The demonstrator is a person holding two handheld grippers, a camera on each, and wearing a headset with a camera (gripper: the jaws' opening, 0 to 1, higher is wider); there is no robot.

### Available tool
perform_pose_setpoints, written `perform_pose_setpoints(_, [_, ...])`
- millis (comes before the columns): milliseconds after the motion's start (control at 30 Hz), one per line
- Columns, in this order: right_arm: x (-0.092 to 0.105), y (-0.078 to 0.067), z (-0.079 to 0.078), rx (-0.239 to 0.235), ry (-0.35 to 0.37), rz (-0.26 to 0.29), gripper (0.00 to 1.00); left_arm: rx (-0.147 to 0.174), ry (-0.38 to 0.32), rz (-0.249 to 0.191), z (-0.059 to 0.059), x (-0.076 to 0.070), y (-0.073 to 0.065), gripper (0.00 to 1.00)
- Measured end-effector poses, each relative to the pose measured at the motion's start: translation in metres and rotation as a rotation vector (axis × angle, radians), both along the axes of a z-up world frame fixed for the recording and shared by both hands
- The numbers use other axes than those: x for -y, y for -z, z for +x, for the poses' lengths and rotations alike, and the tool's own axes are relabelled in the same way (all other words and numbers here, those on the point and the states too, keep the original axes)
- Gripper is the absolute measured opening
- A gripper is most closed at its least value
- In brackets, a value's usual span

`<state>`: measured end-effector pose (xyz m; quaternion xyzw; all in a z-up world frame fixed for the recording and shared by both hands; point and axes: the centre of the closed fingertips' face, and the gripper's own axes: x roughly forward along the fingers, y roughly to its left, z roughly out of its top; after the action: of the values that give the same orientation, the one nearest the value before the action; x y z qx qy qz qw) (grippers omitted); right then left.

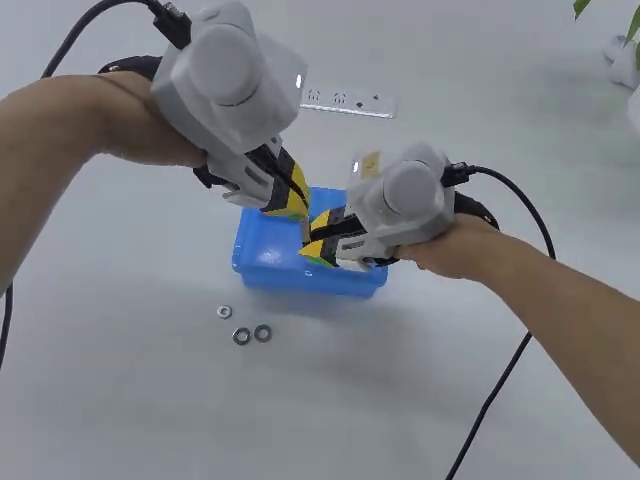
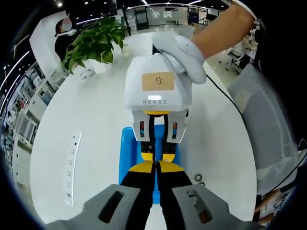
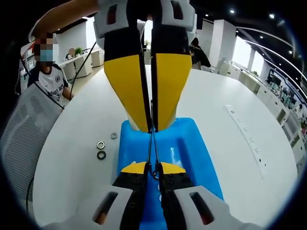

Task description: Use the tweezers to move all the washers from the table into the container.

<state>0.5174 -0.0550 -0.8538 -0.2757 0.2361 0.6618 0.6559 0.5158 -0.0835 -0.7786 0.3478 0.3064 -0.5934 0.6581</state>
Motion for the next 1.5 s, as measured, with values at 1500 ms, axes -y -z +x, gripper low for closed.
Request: perform_pose_setpoints(1500, [0.001, -0.029, -0.01, 0.042, -0.009, 0.003, 0.12, 0.035, -0.005, 0.009, -0.015, 0.001, -0.03, 0.05])
